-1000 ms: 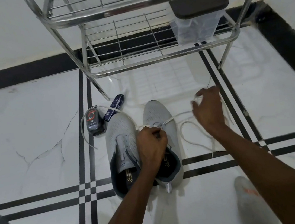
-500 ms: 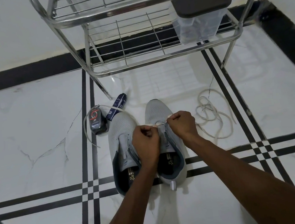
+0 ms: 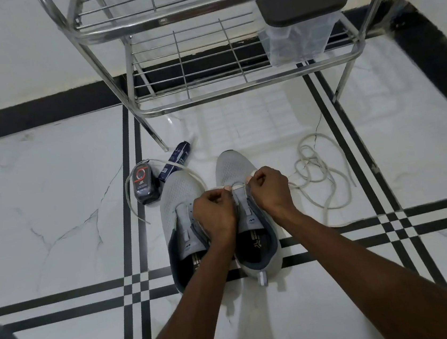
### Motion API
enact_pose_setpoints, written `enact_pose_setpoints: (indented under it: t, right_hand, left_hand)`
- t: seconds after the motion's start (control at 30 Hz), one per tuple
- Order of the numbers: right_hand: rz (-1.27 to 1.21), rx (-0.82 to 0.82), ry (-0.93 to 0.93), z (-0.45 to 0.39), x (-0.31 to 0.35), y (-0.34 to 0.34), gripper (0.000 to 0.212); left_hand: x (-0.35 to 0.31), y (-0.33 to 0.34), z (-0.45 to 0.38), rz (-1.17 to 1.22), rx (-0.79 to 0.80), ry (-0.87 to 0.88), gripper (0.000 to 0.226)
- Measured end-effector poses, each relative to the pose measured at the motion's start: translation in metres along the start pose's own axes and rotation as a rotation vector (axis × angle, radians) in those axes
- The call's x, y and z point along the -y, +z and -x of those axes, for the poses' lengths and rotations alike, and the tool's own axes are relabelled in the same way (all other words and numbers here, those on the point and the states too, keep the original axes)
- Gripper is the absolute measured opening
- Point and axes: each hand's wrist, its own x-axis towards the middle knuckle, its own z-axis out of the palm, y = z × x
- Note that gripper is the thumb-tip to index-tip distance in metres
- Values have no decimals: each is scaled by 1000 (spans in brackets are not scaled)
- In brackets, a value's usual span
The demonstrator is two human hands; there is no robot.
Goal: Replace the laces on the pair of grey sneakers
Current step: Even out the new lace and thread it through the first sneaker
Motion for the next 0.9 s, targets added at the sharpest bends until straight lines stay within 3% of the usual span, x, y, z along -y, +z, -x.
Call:
enact_pose_setpoints:
  t: [0.9]
  right_hand:
    - [-152, -69, 7, 2, -14, 5, 12]
  left_hand:
    - [-16, 7, 2, -23, -29, -146, 33]
